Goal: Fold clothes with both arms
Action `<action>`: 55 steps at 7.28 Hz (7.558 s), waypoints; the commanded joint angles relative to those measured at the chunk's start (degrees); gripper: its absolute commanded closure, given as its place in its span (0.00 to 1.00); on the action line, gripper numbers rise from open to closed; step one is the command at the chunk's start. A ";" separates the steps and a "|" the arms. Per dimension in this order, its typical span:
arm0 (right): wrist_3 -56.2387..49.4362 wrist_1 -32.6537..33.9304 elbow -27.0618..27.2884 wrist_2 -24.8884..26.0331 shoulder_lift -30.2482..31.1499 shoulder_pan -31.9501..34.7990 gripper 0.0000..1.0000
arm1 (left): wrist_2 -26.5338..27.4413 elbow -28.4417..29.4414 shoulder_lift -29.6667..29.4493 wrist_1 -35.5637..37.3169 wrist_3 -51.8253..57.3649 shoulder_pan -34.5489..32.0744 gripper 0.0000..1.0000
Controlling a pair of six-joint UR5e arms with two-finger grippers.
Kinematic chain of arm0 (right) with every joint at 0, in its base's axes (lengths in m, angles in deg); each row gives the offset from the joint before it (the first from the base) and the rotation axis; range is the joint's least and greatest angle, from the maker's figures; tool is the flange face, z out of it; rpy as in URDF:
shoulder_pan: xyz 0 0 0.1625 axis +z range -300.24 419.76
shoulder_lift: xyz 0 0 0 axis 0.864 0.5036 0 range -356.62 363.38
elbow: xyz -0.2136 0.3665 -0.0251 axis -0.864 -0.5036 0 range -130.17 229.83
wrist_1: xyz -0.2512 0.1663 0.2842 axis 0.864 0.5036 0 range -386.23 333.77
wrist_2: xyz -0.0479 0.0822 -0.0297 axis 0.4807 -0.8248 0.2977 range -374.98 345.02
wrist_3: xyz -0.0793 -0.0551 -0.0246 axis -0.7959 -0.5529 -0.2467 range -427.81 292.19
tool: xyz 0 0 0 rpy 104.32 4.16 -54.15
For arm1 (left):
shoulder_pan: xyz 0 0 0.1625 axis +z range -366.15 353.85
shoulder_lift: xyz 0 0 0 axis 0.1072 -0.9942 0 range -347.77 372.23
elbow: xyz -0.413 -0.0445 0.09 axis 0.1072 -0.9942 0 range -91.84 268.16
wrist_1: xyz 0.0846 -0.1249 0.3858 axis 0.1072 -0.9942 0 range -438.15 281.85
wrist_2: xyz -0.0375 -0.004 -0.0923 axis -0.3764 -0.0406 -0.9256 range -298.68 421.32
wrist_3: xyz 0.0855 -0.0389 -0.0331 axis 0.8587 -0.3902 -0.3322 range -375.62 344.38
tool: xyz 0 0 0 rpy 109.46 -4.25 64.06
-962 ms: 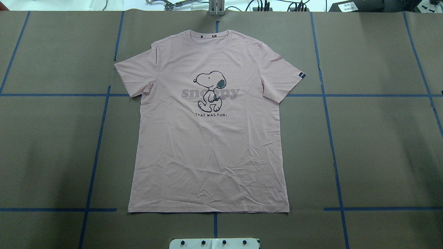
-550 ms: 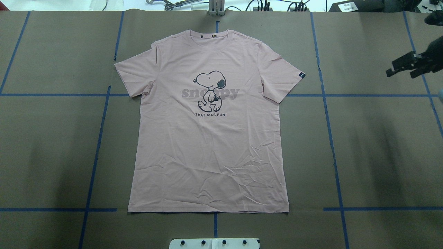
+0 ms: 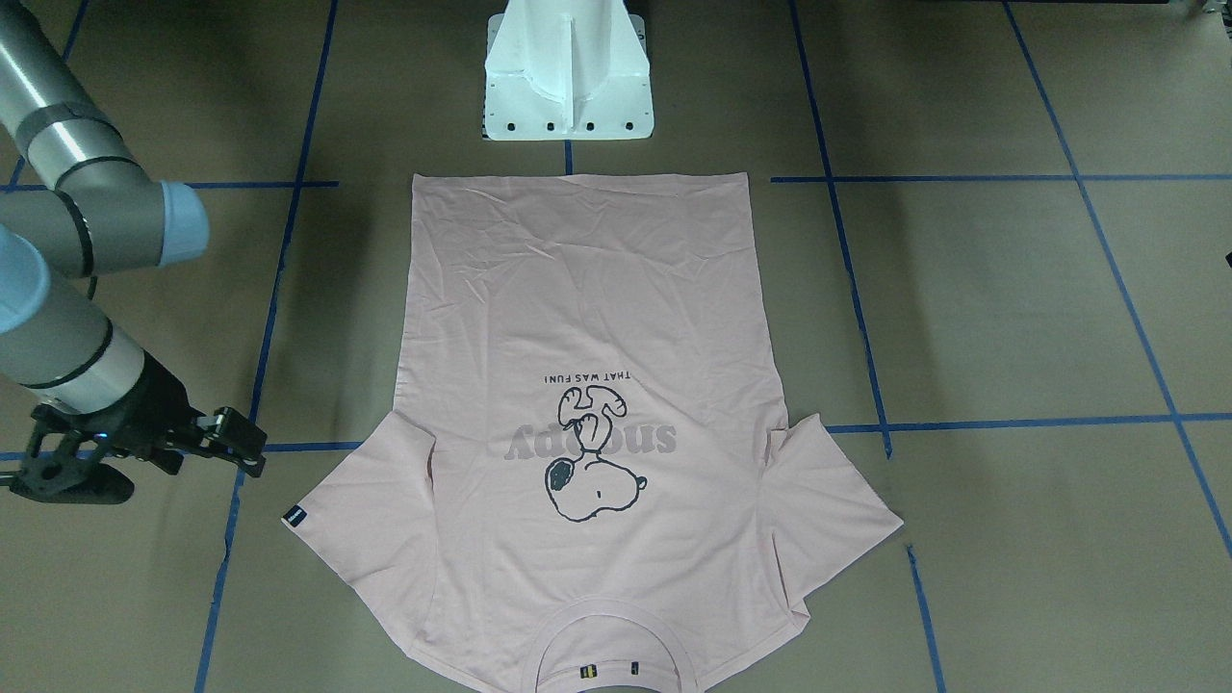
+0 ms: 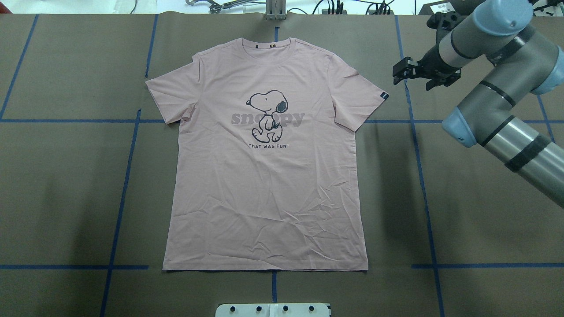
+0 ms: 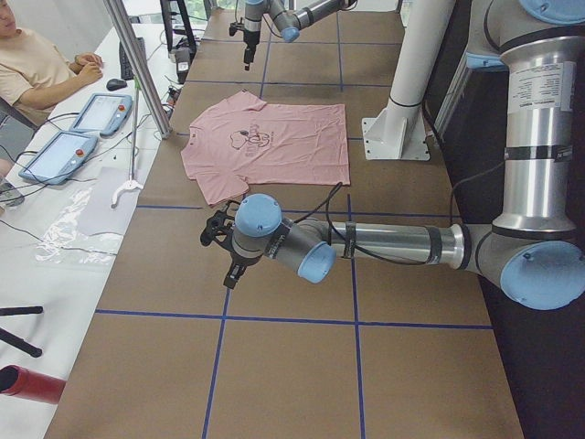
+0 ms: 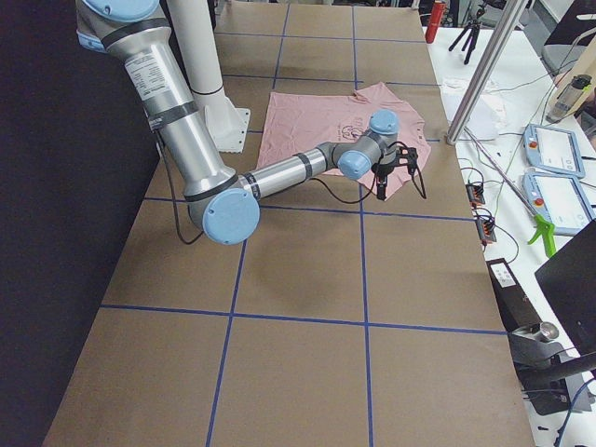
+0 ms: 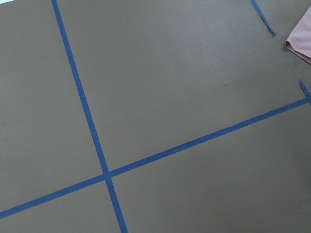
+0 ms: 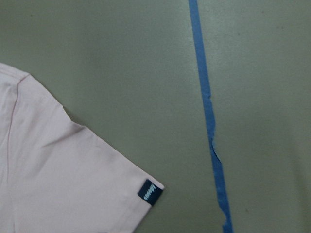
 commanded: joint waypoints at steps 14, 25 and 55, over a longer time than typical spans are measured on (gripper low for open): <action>12.64 -10.58 -11.55 7.21 -4.61 -4.85 1.00 | -0.08 -0.02 -0.17 -0.90 0.00 0.04 0.00; 13.34 -9.61 -12.61 8.08 -5.32 -5.20 1.00 | -0.08 0.06 -0.08 -0.90 0.00 -0.05 0.00; 8.69 -7.68 14.46 -4.49 13.14 0.16 0.00 | 30.76 32.13 -37.87 -12.40 -49.04 34.49 0.40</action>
